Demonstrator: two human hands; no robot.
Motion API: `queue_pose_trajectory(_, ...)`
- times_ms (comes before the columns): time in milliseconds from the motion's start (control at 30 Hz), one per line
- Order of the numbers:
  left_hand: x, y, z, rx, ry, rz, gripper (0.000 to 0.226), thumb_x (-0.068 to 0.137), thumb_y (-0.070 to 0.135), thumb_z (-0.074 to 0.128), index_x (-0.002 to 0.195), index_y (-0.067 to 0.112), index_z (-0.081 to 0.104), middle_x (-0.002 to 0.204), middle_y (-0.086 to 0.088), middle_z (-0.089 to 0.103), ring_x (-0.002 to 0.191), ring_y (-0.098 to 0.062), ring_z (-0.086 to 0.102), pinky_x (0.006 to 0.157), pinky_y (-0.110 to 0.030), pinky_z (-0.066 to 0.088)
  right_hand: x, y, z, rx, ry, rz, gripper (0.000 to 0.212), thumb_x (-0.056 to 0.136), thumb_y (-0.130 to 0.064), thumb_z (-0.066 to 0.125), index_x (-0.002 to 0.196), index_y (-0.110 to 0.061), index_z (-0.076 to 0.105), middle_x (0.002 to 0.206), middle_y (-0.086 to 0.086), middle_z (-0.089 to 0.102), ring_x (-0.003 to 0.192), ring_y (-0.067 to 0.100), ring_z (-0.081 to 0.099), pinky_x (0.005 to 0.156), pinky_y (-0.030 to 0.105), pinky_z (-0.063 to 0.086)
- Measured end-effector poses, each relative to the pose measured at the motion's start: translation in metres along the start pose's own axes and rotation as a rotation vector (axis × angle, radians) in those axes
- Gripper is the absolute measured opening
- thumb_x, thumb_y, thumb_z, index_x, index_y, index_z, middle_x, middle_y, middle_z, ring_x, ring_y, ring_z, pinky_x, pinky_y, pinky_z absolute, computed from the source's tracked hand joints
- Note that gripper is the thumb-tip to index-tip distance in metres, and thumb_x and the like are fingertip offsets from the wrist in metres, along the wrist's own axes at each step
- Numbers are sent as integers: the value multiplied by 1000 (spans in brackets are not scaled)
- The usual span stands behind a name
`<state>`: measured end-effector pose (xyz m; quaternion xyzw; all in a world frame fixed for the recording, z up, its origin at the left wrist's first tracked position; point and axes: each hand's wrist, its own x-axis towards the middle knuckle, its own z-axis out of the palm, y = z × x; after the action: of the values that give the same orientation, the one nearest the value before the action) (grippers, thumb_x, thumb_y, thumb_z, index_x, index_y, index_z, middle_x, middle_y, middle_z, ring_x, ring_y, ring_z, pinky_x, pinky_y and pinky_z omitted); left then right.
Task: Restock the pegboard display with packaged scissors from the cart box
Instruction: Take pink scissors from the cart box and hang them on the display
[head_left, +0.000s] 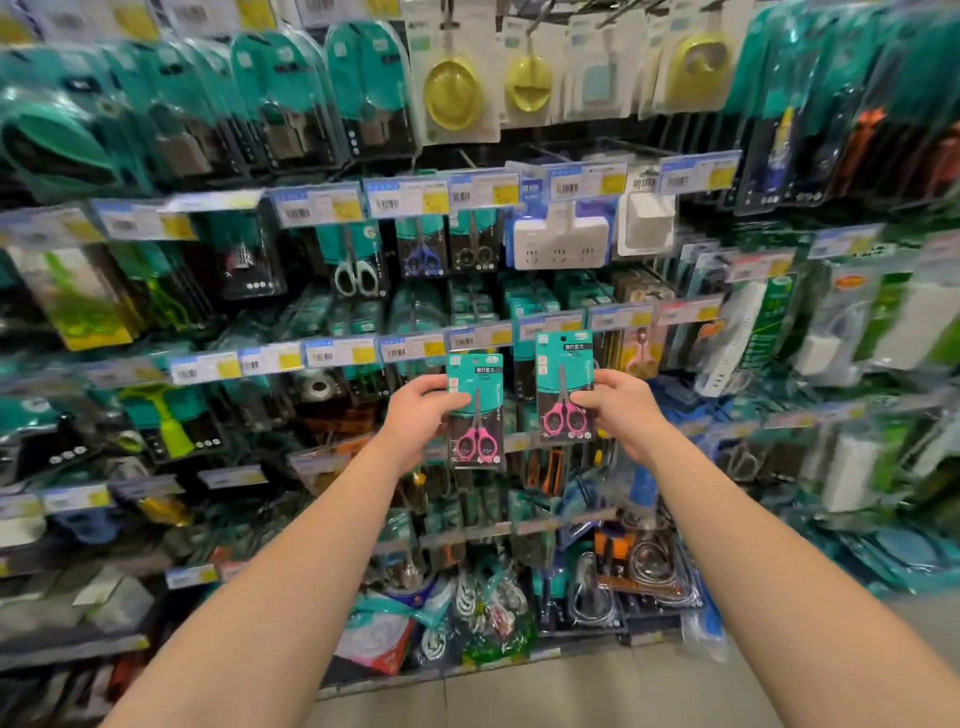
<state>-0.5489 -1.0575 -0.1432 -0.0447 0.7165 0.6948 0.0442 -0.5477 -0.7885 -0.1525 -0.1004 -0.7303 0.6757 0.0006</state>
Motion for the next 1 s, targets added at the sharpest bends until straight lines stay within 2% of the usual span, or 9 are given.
queue_pose_trajectory(67, 3, -1, -5, -10, 4, -3, 24, 91, 2, 73, 109, 16, 68, 107, -5, 77, 78, -8, 76, 55, -17, 55, 9, -1, 9, -22, -31, -12, 24, 90, -4, 70, 103, -24, 73, 107, 1, 80, 103, 29, 75, 94, 54, 59)
queue_pose_trajectory(133, 7, -2, -12, -10, 20, -9, 27, 91, 4, 75, 115, 13, 68, 107, -5, 78, 82, -11, 77, 61, -23, 59, 15, -4, 18, -13, -63, -30, 25, 90, -3, 70, 107, -21, 74, 109, 2, 80, 105, 30, 74, 96, 54, 58)
queue_pose_trajectory(267, 16, 7, -30, -20, 45, -5, 31, 89, 9, 78, 118, 15, 69, 107, -3, 80, 97, -24, 77, 94, -49, 60, 27, -25, 41, 17, -114, -89, 26, 93, -2, 68, 112, -17, 73, 109, 5, 79, 106, 32, 74, 88, 45, 60)
queue_pose_trajectory(433, 25, 31, -58, -9, 28, 29, 33, 92, 13, 75, 123, 17, 67, 107, -1, 80, 97, -20, 76, 83, -35, 57, 45, -60, 70, 20, -190, -137, 29, 93, -2, 66, 116, -20, 72, 110, 2, 80, 107, 28, 74, 103, 53, 53)
queue_pose_trajectory(567, 32, 46, -84, -46, 58, 52, 32, 92, 11, 75, 121, 17, 64, 110, -3, 79, 86, -16, 77, 71, -29, 53, 62, -85, 92, 2, -210, -181, 30, 93, -2, 66, 118, -17, 70, 109, 3, 80, 106, 29, 74, 100, 53, 55)
queue_pose_trajectory(633, 34, 53, -93, -59, 86, 73, 27, 92, 10, 74, 116, 18, 65, 107, -3, 79, 81, -14, 77, 67, -27, 53, 71, -93, 102, 2, -207, -183, 32, 92, -2, 67, 122, -13, 69, 106, 2, 80, 101, 26, 76, 93, 48, 60)
queue_pose_trajectory(700, 35, 58, -98, -70, 104, 102, 23, 93, 10, 74, 112, 20, 66, 102, 0, 81, 81, -13, 77, 69, -29, 54, 78, -100, 110, 15, -203, -173, 33, 92, 0, 68, 124, -10, 69, 104, 3, 80, 97, 24, 77, 85, 42, 62)
queue_pose_trajectory(900, 35, 68, -104, -66, 124, 135, 23, 92, 9, 75, 111, 20, 67, 102, 0, 81, 92, -20, 77, 85, -38, 58, 87, -111, 131, 48, -236, -171, 28, 91, 2, 69, 113, -15, 72, 105, 6, 80, 101, 29, 77, 93, 46, 60)
queue_pose_trajectory(1000, 33, 72, -104, -63, 139, 142, 24, 92, 9, 75, 111, 21, 67, 103, 0, 81, 90, -17, 77, 80, -36, 57, 88, -119, 139, 39, -258, -174, 26, 91, 2, 69, 110, -16, 71, 103, 7, 80, 96, 27, 78, 93, 48, 61)
